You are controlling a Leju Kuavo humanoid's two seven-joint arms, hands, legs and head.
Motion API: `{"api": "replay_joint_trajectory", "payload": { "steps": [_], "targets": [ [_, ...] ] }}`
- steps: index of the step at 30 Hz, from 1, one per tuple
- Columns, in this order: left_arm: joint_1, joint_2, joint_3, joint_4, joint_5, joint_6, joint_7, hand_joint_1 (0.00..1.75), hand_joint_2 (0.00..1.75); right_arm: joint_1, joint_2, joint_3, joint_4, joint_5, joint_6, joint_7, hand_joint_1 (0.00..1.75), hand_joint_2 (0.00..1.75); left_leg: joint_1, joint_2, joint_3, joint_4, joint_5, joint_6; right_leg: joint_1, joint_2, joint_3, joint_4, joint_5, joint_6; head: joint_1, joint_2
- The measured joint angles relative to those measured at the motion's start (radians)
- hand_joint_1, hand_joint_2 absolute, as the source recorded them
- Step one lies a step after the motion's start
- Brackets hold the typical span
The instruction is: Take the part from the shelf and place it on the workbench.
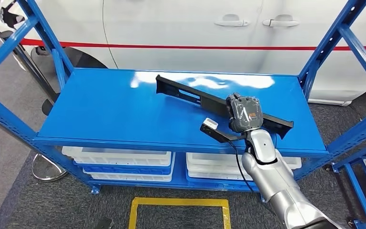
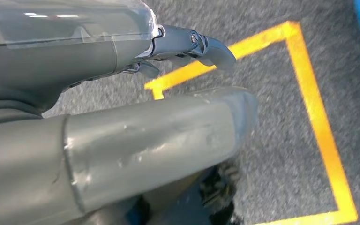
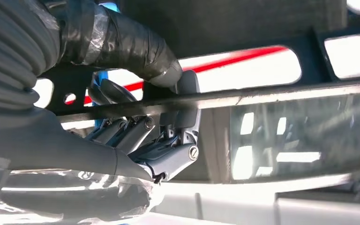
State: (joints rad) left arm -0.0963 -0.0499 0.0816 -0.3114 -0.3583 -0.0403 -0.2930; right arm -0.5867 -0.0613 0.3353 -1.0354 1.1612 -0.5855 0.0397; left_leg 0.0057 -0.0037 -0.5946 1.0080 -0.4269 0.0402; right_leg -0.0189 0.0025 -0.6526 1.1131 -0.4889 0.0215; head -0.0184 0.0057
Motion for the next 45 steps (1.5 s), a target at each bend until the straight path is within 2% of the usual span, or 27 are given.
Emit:
{"api": "replay_joint_trajectory", "payload": {
  "steps": [2, 3, 4, 5, 7, 9, 12, 14, 15, 17, 19, 20, 21, 22, 24, 25, 29, 30, 32, 33, 34, 35, 36, 38, 40, 43, 45],
  "targets": [
    [-0.001, 0.001, -0.003, -0.002, 0.002, 0.005, -0.002, 0.00, 0.00, 0.009, 0.000, -0.008, -0.043, -0.021, -0.016, -0.016, 1.75, 1.75, -0.004, 0.001, 0.001, 0.000, -0.001, 0.007, 0.000, 0.000, -0.060, 0.122, -0.058, 0.000, 0.000, 0.000],
    [-0.001, 0.001, -0.004, -0.002, 0.003, 0.006, -0.002, 0.00, 0.00, 0.015, 0.000, -0.011, -0.062, -0.027, -0.022, -0.022, 1.75, 1.75, -0.006, 0.001, 0.001, 0.001, -0.002, 0.009, 0.000, -0.001, -0.087, 0.173, -0.073, 0.001, 0.000, 0.000],
    [0.000, 0.001, -0.005, -0.002, 0.004, 0.007, -0.003, 0.00, 0.00, 0.021, 0.000, -0.013, -0.077, -0.031, -0.025, -0.027, 1.75, 1.75, -0.006, 0.000, 0.001, 0.003, -0.004, 0.010, -0.001, -0.001, -0.101, 0.197, -0.071, 0.001, 0.000, 0.000],
    [0.000, 0.001, -0.006, -0.003, 0.006, 0.008, -0.003, 0.00, 0.00, 0.026, 0.000, -0.015, -0.093, -0.036, -0.029, -0.033, 1.75, 1.75, -0.007, -0.001, 0.001, 0.007, -0.007, 0.010, -0.001, -0.001, -0.096, 0.182, -0.050, 0.000, 0.000, 0.000],
    [0.001, 0.001, -0.006, -0.003, 0.010, 0.012, -0.007, 0.00, 0.00, 0.034, 0.000, -0.018, -0.129, -0.044, -0.049, -0.055, 1.75, 1.75, -0.006, -0.004, 0.001, 0.017, -0.015, 0.005, 0.000, -0.002, -0.044, 0.068, 0.013, -0.005, 0.000, 0.000],
    [0.001, 0.001, -0.008, -0.003, 0.014, 0.020, -0.014, 0.00, 0.00, 0.047, 0.004, -0.023, -0.183, -0.054, -0.079, -0.096, 1.75, 1.75, -0.010, -0.006, -0.004, 0.030, -0.024, -0.004, 0.003, -0.002, 0.000, -0.029, 0.046, -0.011, 0.000, 0.000],
    [0.005, 0.001, -0.012, -0.003, 0.020, 0.029, -0.026, 0.00, 0.00, 0.084, 0.018, -0.049, -0.294, -0.060, -0.102, -0.175, 1.75, 1.75, -0.012, -0.006, -0.007, 0.033, -0.029, -0.017, 0.005, 0.001, 0.009, -0.051, 0.045, -0.020, 0.000, 0.000],
    [0.006, 0.002, -0.016, -0.003, 0.023, 0.033, -0.031, 0.00, 0.00, 0.103, 0.034, -0.074, -0.367, -0.057, -0.106, -0.212, 1.75, 1.75, -0.010, -0.005, -0.013, 0.054, -0.048, -0.028, 0.002, 0.001, 0.015, -0.058, 0.046, -0.030, -0.001, 0.000],
    [0.006, 0.002, -0.018, -0.003, 0.024, 0.034, -0.034, 0.00, 0.00, 0.109, 0.041, -0.083, -0.397, -0.055, -0.107, -0.221, 1.75, 1.75, -0.008, -0.004, -0.028, 0.089, -0.070, -0.034, -0.001, 0.000, 0.019, -0.061, 0.047, -0.034, -0.001, 0.000],
    [0.007, 0.001, -0.022, -0.003, 0.026, 0.035, -0.036, 0.00, 0.00, 0.119, 0.049, -0.097, -0.439, -0.055, -0.108, -0.229, 1.75, 1.75, -0.003, -0.003, -0.082, 0.205, -0.125, -0.045, -0.001, -0.002, 0.023, -0.063, 0.045, -0.039, -0.001, 0.000],
    [0.010, 0.001, -0.024, -0.003, 0.027, 0.035, -0.037, 0.00, 0.00, 0.131, 0.056, -0.110, -0.464, -0.058, -0.108, -0.248, 1.75, 1.75, 0.002, -0.003, -0.128, 0.290, -0.147, -0.051, 0.000, -0.002, 0.024, -0.063, 0.044, -0.040, -0.001, 0.000],
    [0.011, 0.001, -0.026, -0.003, 0.028, 0.036, -0.037, 0.00, 0.00, 0.138, 0.062, -0.122, -0.477, -0.061, -0.108, -0.269, 1.75, 1.75, 0.004, -0.003, -0.128, 0.284, -0.132, -0.052, 0.000, -0.002, 0.024, -0.062, 0.043, -0.040, -0.001, 0.000],
    [0.011, 0.001, -0.027, -0.003, 0.030, 0.038, -0.039, 0.00, 0.00, 0.145, 0.070, -0.137, -0.491, -0.066, -0.108, -0.296, 1.75, 1.75, 0.005, -0.003, -0.110, 0.242, -0.101, -0.051, 0.000, -0.001, 0.025, -0.062, 0.043, -0.039, -0.001, 0.000],
    [0.011, 0.001, -0.029, -0.003, 0.031, 0.040, -0.041, 0.00, 0.00, 0.151, 0.080, -0.154, -0.508, -0.072, -0.108, -0.324, 1.75, 1.75, 0.005, -0.003, -0.079, 0.175, -0.064, -0.049, -0.001, 0.000, 0.026, -0.061, 0.042, -0.037, -0.001, 0.000],
    [0.011, 0.000, -0.031, -0.003, 0.041, 0.046, -0.054, 0.00, 0.00, 0.163, 0.097, -0.187, -0.548, -0.091, -0.109, -0.368, 1.75, 1.75, 0.002, -0.003, -0.023, 0.060, -0.023, -0.040, 0.001, 0.000, 0.028, -0.061, 0.040, -0.030, -0.001, 0.000],
    [0.012, -0.001, -0.032, -0.003, 0.049, 0.049, -0.064, 0.00, 0.00, 0.170, 0.103, -0.201, -0.569, -0.100, -0.109, -0.384, 1.75, 1.75, -0.001, -0.003, -0.010, 0.034, -0.019, -0.035, 0.002, 0.000, 0.028, -0.062, 0.041, -0.025, -0.001, 0.000],
    [0.020, -0.013, -0.027, -0.005, 0.089, 0.080, -0.105, 0.00, 0.00, 0.207, 0.124, -0.242, -0.665, -0.127, -0.110, -0.451, 1.75, 1.75, -0.003, -0.003, 0.000, 0.011, -0.013, -0.012, -0.001, -0.001, 0.028, -0.057, 0.034, -0.001, 0.000, 0.000],
    [0.021, -0.019, -0.024, -0.007, 0.094, 0.092, -0.110, 0.00, 0.00, 0.215, 0.129, -0.248, -0.691, -0.133, -0.110, -0.469, 1.75, 1.75, -0.001, -0.002, 0.004, 0.004, -0.009, -0.004, -0.001, -0.001, 0.017, -0.031, 0.016, 0.002, 0.000, 0.000],
    [0.020, -0.031, -0.021, -0.011, 0.093, 0.103, -0.123, 0.00, 0.00, 0.231, 0.141, -0.256, -0.735, -0.146, -0.111, -0.497, 1.75, 1.75, -0.003, -0.001, 0.008, -0.001, -0.007, 0.006, -0.001, -0.001, -0.033, 0.075, -0.043, 0.004, 0.000, 0.000],
    [0.020, -0.036, -0.020, -0.013, 0.091, 0.101, -0.133, 0.00, 0.44, 0.240, 0.146, -0.259, -0.755, -0.153, -0.111, -0.508, 1.75, 1.75, -0.005, 0.000, 0.007, -0.001, -0.007, 0.009, -0.001, -0.001, -0.063, 0.137, -0.069, 0.004, 0.000, 0.000],
    [0.020, -0.038, -0.020, -0.014, 0.088, 0.093, -0.143, 0.00, 0.87, 0.248, 0.150, -0.261, -0.774, -0.160, -0.111, -0.518, 1.75, 1.75, -0.006, -0.001, 0.007, 0.001, -0.008, 0.010, -0.001, -0.001, -0.085, 0.180, -0.081, 0.005, 0.000, 0.000],
    [0.021, -0.040, -0.020, -0.016, 0.086, 0.082, -0.152, 0.00, 1.31, 0.255, 0.154, -0.262, -0.793, -0.166, -0.111, -0.526, 1.75, 1.75, -0.007, -0.001, 0.007, 0.004, -0.010, 0.010, -0.001, -0.001, -0.092, 0.192, -0.074, 0.005, 0.000, 0.000],
    [0.020, -0.040, -0.020, -0.016, 0.088, 0.069, -0.159, 0.00, 1.75, 0.259, 0.157, -0.262, -0.811, -0.171, -0.111, -0.531, 1.75, 1.75, -0.007, -0.002, 0.007, 0.007, -0.012, 0.009, -0.001, -0.002, -0.079, 0.166, -0.050, 0.003, 0.000, 0.000],
    [0.017, -0.038, -0.020, -0.017, 0.095, 0.046, -0.166, 0.00, 1.75, 0.261, 0.163, -0.262, -0.842, -0.180, -0.111, -0.536, 1.75, 1.75, -0.007, -0.002, 0.006, 0.016, -0.018, 0.003, -0.001, -0.002, -0.019, 0.049, 0.008, -0.002, 0.000, 0.000],
    [0.013, -0.033, -0.018, -0.017, 0.101, 0.027, -0.171, 0.00, 1.75, 0.264, 0.171, -0.262, -0.869, -0.190, -0.111, -0.537, 1.75, 1.75, -0.010, -0.003, 0.003, 0.026, -0.025, -0.006, 0.002, -0.002, 0.022, -0.037, 0.032, -0.008, 0.000, 0.000],
    [0.007, -0.026, -0.016, -0.017, 0.103, 0.009, -0.174, 0.00, 1.75, 0.275, 0.180, -0.262, -0.892, -0.201, -0.111, -0.543, 1.75, 1.75, -0.011, -0.003, 0.001, 0.029, -0.030, -0.022, 0.005, -0.001, 0.029, -0.056, 0.034, -0.021, 0.000, 0.000],
    [0.006, -0.023, -0.016, -0.017, 0.099, -0.008, -0.176, 0.00, 1.75, 0.282, 0.186, -0.262, -0.900, -0.208, -0.111, -0.551, 1.75, 1.75, -0.009, -0.002, -0.010, 0.057, -0.052, -0.033, 0.001, -0.003, 0.032, -0.062, 0.038, -0.032, 0.000, 0.000]
  ]
}}
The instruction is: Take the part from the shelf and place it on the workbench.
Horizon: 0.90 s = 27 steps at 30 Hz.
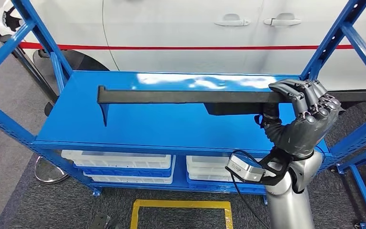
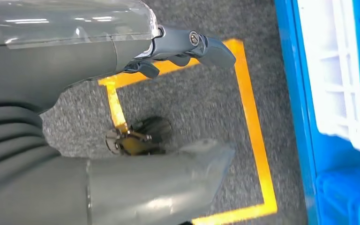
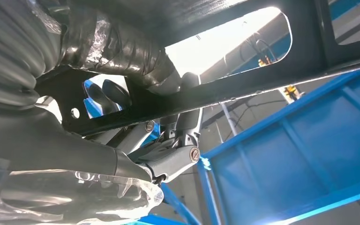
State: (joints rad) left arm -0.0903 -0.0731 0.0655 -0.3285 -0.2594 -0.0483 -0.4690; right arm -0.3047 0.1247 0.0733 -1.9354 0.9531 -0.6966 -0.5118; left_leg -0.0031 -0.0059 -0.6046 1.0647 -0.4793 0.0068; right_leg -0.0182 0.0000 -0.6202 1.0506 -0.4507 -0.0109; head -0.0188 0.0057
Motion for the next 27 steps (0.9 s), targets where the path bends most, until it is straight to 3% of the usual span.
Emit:
{"api": "replay_joint_trajectory", "payload": {
  "steps": [3, 5, 6, 9, 11, 15, 17, 19, 20, 21, 22, 24, 25, 27],
  "targets": [
    [0.001, 0.001, -0.001, 0.000, -0.007, -0.024, -0.007, 0.00, 1.75, 0.014, 0.007, 0.002, -0.008, -0.004, 0.000, -0.011, 1.75, 1.75, 0.007, 0.000, -0.071, 0.161, -0.087, -0.015, -0.001, -0.002, 0.001, -0.003, 0.001, -0.008, 0.000, 0.000],
    [0.004, 0.002, -0.003, 0.000, -0.020, -0.020, -0.009, 0.00, 1.75, 0.025, 0.009, 0.004, -0.010, -0.003, 0.000, -0.016, 1.75, 1.75, 0.011, 0.000, -0.106, 0.234, -0.104, -0.020, 0.000, -0.002, 0.001, -0.003, 0.001, -0.009, 0.000, 0.000],
    [0.005, 0.002, -0.007, 0.000, -0.030, -0.010, -0.009, 0.00, 1.75, 0.030, 0.010, 0.005, -0.011, 0.000, 0.000, -0.016, 1.75, 1.75, 0.012, 0.000, -0.099, 0.217, -0.084, -0.020, 0.000, -0.002, 0.002, -0.002, 0.000, -0.008, 0.000, 0.000],
    [0.001, 0.006, -0.022, 0.000, -0.058, 0.023, -0.008, 0.00, 1.75, 0.037, 0.011, 0.012, -0.019, 0.008, 0.000, -0.016, 1.75, 1.75, 0.012, 0.000, -0.011, 0.031, 0.007, -0.011, 0.001, -0.001, 0.004, -0.001, -0.001, -0.004, 0.000, 0.000],
    [-0.001, 0.007, -0.028, 0.000, -0.064, 0.029, -0.007, 0.00, 1.75, 0.038, 0.012, 0.016, -0.023, 0.011, 0.000, -0.014, 1.75, 1.75, 0.007, 0.000, 0.019, -0.033, 0.021, -0.001, 0.002, -0.001, 0.004, -0.002, 0.000, 0.006, 0.000, 0.000],
    [-0.002, 0.008, -0.038, 0.000, -0.066, 0.031, -0.007, 0.00, 1.75, 0.043, 0.012, 0.018, -0.028, 0.015, 0.000, -0.013, 1.75, 1.75, 0.008, 0.000, 0.029, -0.054, 0.033, 0.022, 0.001, -0.001, 0.004, 0.005, -0.009, 0.029, 0.000, 0.000],
    [-0.003, 0.008, -0.040, 0.000, -0.066, 0.031, -0.007, 0.00, 1.75, 0.044, 0.012, 0.018, -0.031, 0.015, 0.000, -0.013, 1.75, 1.75, 0.010, 0.002, 0.034, -0.065, 0.040, 0.033, 0.002, -0.001, -0.032, 0.084, -0.058, 0.031, 0.001, 0.000],
    [-0.004, 0.008, -0.040, 0.000, -0.058, 0.026, -0.008, 0.00, 1.75, 0.048, 0.012, 0.018, -0.032, 0.016, 0.000, -0.008, 1.75, 1.75, 0.008, 0.002, 0.032, -0.065, 0.041, 0.037, 0.002, 0.000, -0.092, 0.207, -0.115, 0.032, 0.000, 0.000],
    [-0.003, 0.008, -0.040, 0.001, -0.051, 0.021, -0.009, 0.00, 1.75, 0.051, 0.012, 0.019, -0.032, 0.016, 0.000, -0.003, 1.75, 1.75, 0.007, 0.002, 0.030, -0.063, 0.040, 0.037, 0.002, 0.000, -0.112, 0.245, -0.123, 0.032, 0.001, 0.000],
    [-0.003, 0.008, -0.040, 0.001, -0.042, 0.017, -0.009, 0.00, 1.75, 0.052, 0.012, 0.021, -0.032, 0.017, 0.000, 0.003, 1.75, 1.75, 0.007, 0.001, 0.030, -0.061, 0.040, 0.037, 0.002, 0.000, -0.114, 0.249, -0.112, 0.031, 0.001, 0.000],
    [-0.003, 0.008, -0.040, 0.001, -0.035, 0.016, -0.007, 0.00, 1.75, 0.053, 0.011, 0.025, -0.032, 0.019, 0.000, 0.009, 1.75, 1.75, 0.007, 0.001, 0.029, -0.058, 0.038, 0.035, 0.002, 0.000, -0.096, 0.214, -0.084, 0.030, 0.001, 0.000],
    [-0.004, 0.006, -0.040, 0.002, -0.026, 0.021, 0.001, 0.00, 1.75, 0.052, 0.011, 0.037, -0.032, 0.021, 0.000, 0.019, 1.75, 1.75, 0.005, 0.000, 0.026, -0.047, 0.031, 0.029, 0.003, -0.001, -0.033, 0.089, -0.025, 0.025, 0.001, 0.000],
    [-0.005, 0.004, -0.039, 0.004, -0.023, 0.025, 0.006, 0.00, 1.75, 0.051, 0.011, 0.046, -0.032, 0.022, 0.000, 0.024, 1.75, 1.75, 0.002, 0.000, 0.023, -0.040, 0.027, 0.025, 0.004, 0.000, -0.010, 0.041, -0.010, 0.022, 0.001, 0.000],
    [-0.007, 0.002, -0.038, 0.007, -0.017, 0.031, 0.015, 0.00, 1.75, 0.051, 0.010, 0.067, -0.032, 0.022, 0.000, 0.034, 1.75, 1.75, -0.001, 0.000, 0.018, -0.033, 0.024, 0.015, 0.007, 0.001, 0.002, 0.008, -0.008, 0.015, 0.000, 0.000]
  ]
}}
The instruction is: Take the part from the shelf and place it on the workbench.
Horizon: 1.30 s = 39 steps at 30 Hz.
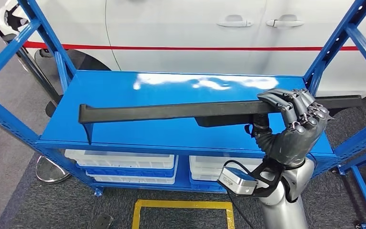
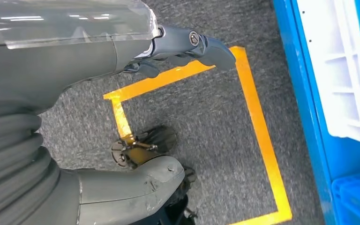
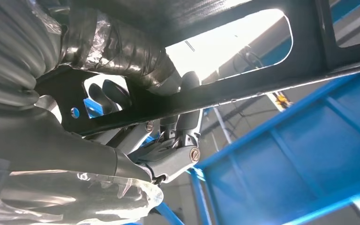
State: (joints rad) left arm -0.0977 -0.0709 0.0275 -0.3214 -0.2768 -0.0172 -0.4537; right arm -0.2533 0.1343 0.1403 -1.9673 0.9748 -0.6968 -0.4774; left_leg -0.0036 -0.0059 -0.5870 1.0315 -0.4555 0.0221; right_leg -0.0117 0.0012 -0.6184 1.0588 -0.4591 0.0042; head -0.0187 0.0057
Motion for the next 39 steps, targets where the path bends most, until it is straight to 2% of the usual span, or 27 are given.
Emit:
{"api": "replay_joint_trajectory", "payload": {
  "steps": [2, 4, 7, 8, 9, 10, 12, 14, 16, 18, 20, 22, 23, 24, 25, 27, 29, 30, 33, 35, 38, 39],
  "targets": [
    [-0.001, -0.002, 0.001, 0.003, 0.003, 0.004, 0.011, 0.00, 1.75, 0.000, -0.001, 0.021, 0.000, -0.001, 0.000, 0.008, 1.75, 1.75, 0.002, 0.000, -0.001, 0.003, -0.003, -0.008, 0.000, 0.001, -0.001, -0.004, 0.004, -0.009, 0.000, 0.000],
    [-0.003, -0.004, 0.001, 0.006, 0.004, 0.006, 0.022, 0.00, 1.75, 0.000, -0.001, 0.039, -0.002, -0.004, 0.000, 0.009, 1.75, 1.75, 0.004, 0.001, -0.018, 0.042, -0.032, -0.017, -0.003, -0.001, 0.001, -0.009, 0.006, -0.019, 0.000, 0.000],
    [-0.005, -0.007, 0.001, 0.012, 0.004, 0.003, 0.036, 0.00, 1.75, 0.001, -0.001, 0.061, -0.005, -0.015, 0.000, 0.009, 1.75, 1.75, 0.009, 0.001, -0.098, 0.214, -0.115, -0.029, -0.001, -0.003, 0.002, -0.010, 0.006, -0.027, 0.000, 0.000],
    [-0.004, -0.008, 0.001, 0.014, 0.005, 0.002, 0.039, 0.00, 1.75, 0.002, -0.001, 0.065, -0.005, -0.019, 0.000, 0.009, 1.75, 1.75, 0.010, 0.001, -0.118, 0.256, -0.126, -0.030, 0.000, -0.003, 0.002, -0.009, 0.006, -0.028, 0.000, 0.000],
    [-0.004, -0.008, 0.001, 0.016, 0.005, 0.000, 0.042, 0.00, 1.75, 0.002, -0.002, 0.068, -0.005, -0.024, 0.000, 0.009, 1.75, 1.75, 0.010, 0.001, -0.124, 0.267, -0.120, -0.030, 0.001, -0.003, 0.002, -0.009, 0.006, -0.028, 0.000, 0.000],
    [-0.004, -0.008, 0.001, 0.017, 0.005, 0.000, 0.043, 0.00, 1.75, 0.003, -0.002, 0.071, -0.005, -0.029, 0.000, 0.009, 1.75, 1.75, 0.010, 0.001, -0.111, 0.241, -0.097, -0.027, 0.001, -0.002, 0.002, -0.008, 0.006, -0.028, 0.000, 0.000],
    [-0.007, -0.008, 0.001, 0.018, 0.006, -0.001, 0.046, 0.00, 1.75, 0.002, -0.002, 0.075, -0.006, -0.039, 0.000, 0.009, 1.75, 1.75, 0.006, 0.001, -0.048, 0.113, -0.034, -0.014, 0.002, -0.001, 0.004, -0.008, 0.006, -0.027, 0.000, 0.000],
    [-0.011, -0.008, 0.001, 0.018, 0.006, -0.001, 0.049, 0.00, 1.75, 0.002, -0.003, 0.078, -0.008, -0.048, 0.000, 0.009, 1.75, 1.75, 0.000, 0.001, 0.000, 0.014, -0.002, -0.002, 0.003, -0.001, 0.004, -0.008, 0.008, -0.022, 0.000, 0.000],
    [-0.013, -0.009, 0.001, 0.018, 0.007, -0.002, 0.050, 0.00, 1.75, 0.002, -0.005, 0.080, -0.009, -0.055, 0.000, 0.007, 1.75, 1.75, -0.006, 0.001, 0.007, -0.006, 0.002, 0.004, 0.002, -0.002, 0.002, -0.011, 0.013, -0.012, 0.000, 0.000],
    [-0.014, -0.010, 0.001, 0.018, 0.008, -0.003, 0.051, 0.00, 1.75, 0.002, -0.006, 0.080, -0.011, -0.059, 0.000, 0.004, 1.75, 1.75, -0.001, 0.001, 0.012, -0.023, 0.014, 0.012, 0.002, -0.002, 0.002, -0.010, 0.011, -0.001, 0.000, 0.000],
    [-0.016, -0.011, 0.001, 0.018, 0.009, -0.004, 0.052, 0.00, 1.75, 0.001, -0.008, 0.080, -0.014, -0.062, 0.000, 0.002, 1.75, 1.75, 0.004, 0.004, 0.017, -0.043, 0.029, 0.022, 0.003, -0.001, -0.020, 0.043, -0.030, 0.007, 0.000, 0.000],
    [-0.018, -0.012, 0.002, 0.019, 0.009, -0.005, 0.052, 0.00, 1.75, 0.003, -0.010, 0.080, -0.016, -0.064, 0.000, 0.002, 1.75, 1.75, 0.003, 0.006, 0.011, -0.043, 0.034, 0.027, 0.000, 0.000, -0.070, 0.158, -0.098, 0.014, 0.001, 0.000],
    [-0.018, -0.012, 0.002, 0.019, 0.009, -0.005, 0.052, 0.00, 1.75, 0.005, -0.011, 0.080, -0.016, -0.064, 0.000, 0.001, 1.75, 1.75, 0.003, 0.007, 0.005, -0.040, 0.034, 0.027, -0.002, -0.001, -0.091, 0.209, -0.119, 0.017, 0.001, 0.000],
    [-0.017, -0.012, 0.002, 0.019, 0.009, -0.006, 0.053, 0.00, 1.75, 0.007, -0.013, 0.080, -0.016, -0.064, 0.000, 0.001, 1.75, 1.75, 0.003, 0.007, 0.001, -0.036, 0.035, 0.027, -0.004, -0.001, -0.100, 0.234, -0.123, 0.020, 0.001, 0.000],
    [-0.017, -0.013, 0.002, 0.019, 0.009, -0.006, 0.053, 0.00, 1.75, 0.008, -0.014, 0.080, -0.016, -0.064, 0.000, 0.001, 1.75, 1.75, 0.004, 0.007, -0.004, -0.031, 0.035, 0.026, -0.006, -0.001, -0.090, 0.224, -0.110, 0.023, 0.001, 0.000],
    [-0.017, -0.014, 0.002, 0.019, 0.009, -0.006, 0.053, 0.00, 1.75, 0.008, -0.015, 0.080, -0.016, -0.065, 0.000, 0.001, 1.75, 1.75, 0.006, 0.005, -0.014, -0.016, 0.033, 0.020, -0.012, -0.002, -0.027, 0.115, -0.058, 0.027, 0.001, 0.000],
    [-0.018, -0.015, 0.002, 0.020, 0.009, -0.006, 0.053, 0.00, 1.75, 0.007, -0.015, 0.080, -0.017, -0.065, 0.000, 0.000, 1.75, 1.75, 0.004, 0.004, -0.027, 0.003, 0.028, 0.009, -0.012, 0.000, 0.020, 0.023, -0.030, 0.022, 0.000, 0.000],
    [-0.018, -0.015, 0.002, 0.020, 0.009, -0.006, 0.053, 0.00, 1.75, 0.007, -0.016, 0.081, -0.018, -0.065, 0.000, 0.000, 1.75, 1.75, 0.002, 0.004, -0.032, 0.009, 0.027, 0.003, -0.011, 0.002, 0.025, 0.007, -0.028, 0.016, 0.000, 0.000],
    [-0.018, -0.015, 0.002, 0.020, 0.009, -0.006, 0.053, 0.00, 1.75, 0.007, -0.016, 0.081, -0.019, -0.071, 0.000, 0.000, 1.75, 1.75, 0.003, 0.003, -0.038, 0.016, 0.028, -0.013, -0.009, 0.003, 0.017, 0.007, -0.019, -0.004, 0.000, 0.000],
    [-0.019, -0.015, 0.002, 0.022, 0.010, -0.007, 0.054, 0.00, 1.75, 0.007, -0.016, 0.081, -0.019, -0.075, 0.000, -0.001, 1.75, 1.75, 0.007, 0.003, -0.055, 0.057, -0.010, -0.023, -0.011, 0.000, 0.014, 0.005, -0.011, -0.016, 0.000, 0.000],
    [-0.019, -0.016, 0.001, 0.025, 0.013, -0.010, 0.057, 0.00, 1.75, 0.007, -0.016, 0.081, -0.019, -0.077, 0.000, -0.003, 1.75, 1.75, 0.011, 0.004, -0.115, 0.222, -0.116, -0.033, -0.008, -0.004, -0.001, 0.005, -0.001, -0.025, 0.000, 0.000],
    [-0.018, -0.016, 0.001, 0.026, 0.013, -0.011, 0.057, 0.00, 1.75, 0.007, -0.016, 0.081, -0.019, -0.077, 0.000, -0.003, 1.75, 1.75, 0.011, 0.004, -0.126, 0.263, -0.134, -0.034, -0.007, -0.005, -0.007, 0.005, 0.004, -0.026, 0.000, 0.000]
  ]
}}
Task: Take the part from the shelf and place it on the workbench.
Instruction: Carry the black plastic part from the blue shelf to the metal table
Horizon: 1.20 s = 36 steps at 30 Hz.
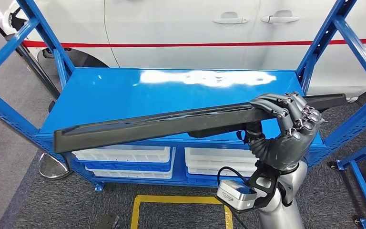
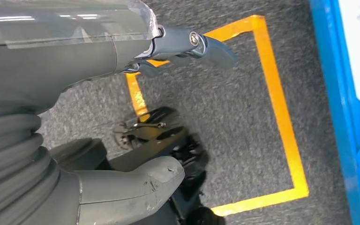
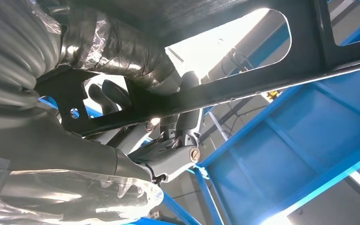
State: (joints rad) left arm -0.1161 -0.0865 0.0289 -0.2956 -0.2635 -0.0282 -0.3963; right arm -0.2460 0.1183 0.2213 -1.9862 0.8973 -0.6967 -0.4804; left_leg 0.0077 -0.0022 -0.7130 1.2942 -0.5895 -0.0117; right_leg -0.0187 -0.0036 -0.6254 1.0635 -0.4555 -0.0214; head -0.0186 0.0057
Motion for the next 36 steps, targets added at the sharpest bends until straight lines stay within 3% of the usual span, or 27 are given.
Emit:
{"api": "replay_joint_trajectory", "payload": {
  "steps": [1, 2, 4, 6, 10, 12, 14, 15, 16, 17, 20, 22, 25, 27, 33, 35, 36],
  "targets": [
    [0.000, 0.000, 0.000, 0.001, 0.001, -0.001, 0.001, 0.00, 1.75, 0.000, 0.000, 0.000, 0.000, 0.000, 0.000, 0.000, 1.75, 1.75, 0.000, 0.000, 0.005, 0.008, 0.001, 0.001, 0.001, 0.000, -0.006, 0.000, 0.004, 0.000, 0.000, 0.000],
    [0.000, 0.000, 0.000, 0.001, 0.001, -0.001, 0.001, 0.00, 1.75, 0.000, 0.000, 0.000, 0.000, -0.001, 0.000, 0.000, 1.75, 1.75, 0.000, 0.000, 0.030, -0.023, 0.019, 0.003, 0.001, 0.000, -0.010, 0.000, 0.008, 0.001, 0.000, 0.000],
    [-0.004, 0.000, 0.000, 0.001, 0.002, -0.002, 0.002, 0.00, 1.75, 0.000, 0.000, 0.000, 0.000, 0.001, 0.000, 0.000, 1.75, 1.75, -0.001, 0.000, 0.114, -0.155, 0.069, 0.010, 0.002, 0.000, -0.016, 0.000, 0.015, 0.007, 0.000, 0.000],
    [-0.009, 0.000, 0.000, 0.001, 0.002, -0.003, 0.004, 0.00, 1.75, 0.001, 0.000, 0.000, 0.000, 0.005, 0.000, -0.005, 1.75, 1.75, -0.007, -0.001, 0.164, -0.247, 0.091, 0.019, 0.003, -0.001, -0.018, -0.001, 0.022, 0.017, 0.000, 0.000],
    [-0.010, -0.002, 0.000, 0.002, 0.003, -0.005, 0.007, 0.00, 1.75, 0.007, 0.000, 0.000, 0.000, 0.006, 0.000, -0.028, 1.75, 1.75, -0.009, 0.001, 0.167, -0.275, 0.112, 0.040, -0.001, 0.000, -0.021, 0.000, 0.026, 0.041, 0.000, 0.000],
    [-0.013, -0.005, 0.000, 0.002, 0.003, -0.006, 0.008, 0.00, 1.75, 0.009, -0.001, 0.000, 0.000, 0.006, 0.000, -0.032, 1.75, 1.75, -0.006, 0.005, 0.164, -0.288, 0.130, 0.055, -0.001, 0.002, -0.043, 0.056, -0.026, 0.047, 0.001, 0.000],
    [-0.014, -0.005, 0.000, 0.002, 0.003, -0.007, 0.009, 0.00, 1.75, 0.013, -0.001, 0.000, 0.000, 0.005, 0.000, -0.033, 1.75, 1.75, -0.010, 0.008, 0.149, -0.288, 0.140, 0.064, -0.001, 0.003, -0.082, 0.170, -0.104, 0.050, 0.001, 0.000],
    [-0.014, -0.005, 0.000, 0.002, 0.003, -0.007, 0.009, 0.00, 1.75, 0.016, -0.001, 0.000, 0.000, 0.005, 0.000, -0.033, 1.75, 1.75, -0.011, 0.009, 0.141, -0.286, 0.144, 0.065, -0.002, 0.004, -0.096, 0.218, -0.127, 0.051, 0.001, 0.000],
    [-0.013, -0.005, 0.000, 0.002, 0.003, -0.007, 0.010, 0.00, 1.75, 0.018, -0.001, 0.000, 0.000, 0.005, 0.000, -0.033, 1.75, 1.75, -0.012, 0.009, 0.132, -0.282, 0.147, 0.065, -0.003, 0.003, -0.096, 0.238, -0.131, 0.053, 0.001, 0.000],
    [-0.013, -0.005, 0.000, 0.002, 0.003, -0.007, 0.010, 0.00, 1.75, 0.020, -0.002, 0.000, 0.000, 0.005, 0.000, -0.033, 1.75, 1.75, -0.012, 0.009, 0.124, -0.278, 0.150, 0.063, -0.003, 0.003, -0.077, 0.221, -0.116, 0.053, 0.001, 0.000],
    [-0.014, -0.005, -0.001, 0.002, 0.003, -0.008, 0.010, 0.00, 1.75, 0.020, -0.002, 0.000, -0.002, 0.006, 0.000, -0.033, 1.75, 1.75, -0.012, 0.009, 0.106, -0.262, 0.154, 0.055, -0.002, 0.003, 0.032, 0.054, -0.054, 0.048, 0.001, 0.000],
    [-0.015, -0.005, -0.001, 0.002, 0.004, -0.008, 0.011, 0.00, 1.75, 0.021, -0.002, 0.000, -0.004, 0.006, 0.000, -0.034, 1.75, 1.75, -0.014, 0.008, 0.099, -0.254, 0.157, 0.045, 0.003, 0.004, 0.059, 0.000, -0.046, 0.038, 0.000, 0.000],
    [-0.016, -0.006, -0.002, 0.002, 0.004, -0.009, 0.013, 0.00, 1.75, 0.021, -0.001, 0.000, -0.007, 0.006, -0.001, -0.041, 1.75, 1.75, -0.013, 0.008, 0.091, -0.248, 0.161, 0.028, 0.002, 0.003, 0.051, -0.009, -0.033, 0.018, 0.001, 0.000],
    [-0.016, -0.005, -0.002, 0.002, 0.005, -0.009, 0.014, 0.00, 1.75, 0.021, -0.001, 0.000, -0.008, 0.005, 0.000, -0.045, 1.75, 1.75, -0.010, 0.007, 0.087, -0.242, 0.155, 0.023, -0.002, 0.001, 0.049, -0.014, -0.025, 0.009, 0.001, 0.000],
    [-0.016, -0.005, -0.003, 0.002, 0.005, -0.009, 0.014, 0.00, 1.75, 0.021, -0.001, 0.000, -0.009, 0.005, 0.000, -0.046, 1.75, 1.75, -0.009, 0.006, 0.083, -0.235, 0.145, 0.020, -0.001, 0.001, 0.048, -0.015, -0.023, 0.008, 0.001, 0.000],
    [-0.017, -0.006, -0.003, 0.002, 0.005, -0.010, 0.016, 0.00, 1.75, 0.021, 0.000, -0.002, -0.010, 0.004, -0.001, -0.049, 1.75, 1.75, -0.007, 0.006, 0.063, -0.178, 0.092, 0.013, -0.001, 0.001, 0.040, -0.016, -0.016, 0.003, 0.000, 0.000],
    [-0.018, -0.006, -0.003, 0.002, 0.006, -0.011, 0.018, 0.00, 1.75, 0.022, 0.001, -0.005, -0.011, 0.003, 0.000, -0.051, 1.75, 1.75, -0.004, 0.006, 0.045, -0.122, 0.052, 0.008, -0.001, 0.000, 0.032, -0.016, -0.010, 0.001, -0.001, 0.000]
  ]
}}
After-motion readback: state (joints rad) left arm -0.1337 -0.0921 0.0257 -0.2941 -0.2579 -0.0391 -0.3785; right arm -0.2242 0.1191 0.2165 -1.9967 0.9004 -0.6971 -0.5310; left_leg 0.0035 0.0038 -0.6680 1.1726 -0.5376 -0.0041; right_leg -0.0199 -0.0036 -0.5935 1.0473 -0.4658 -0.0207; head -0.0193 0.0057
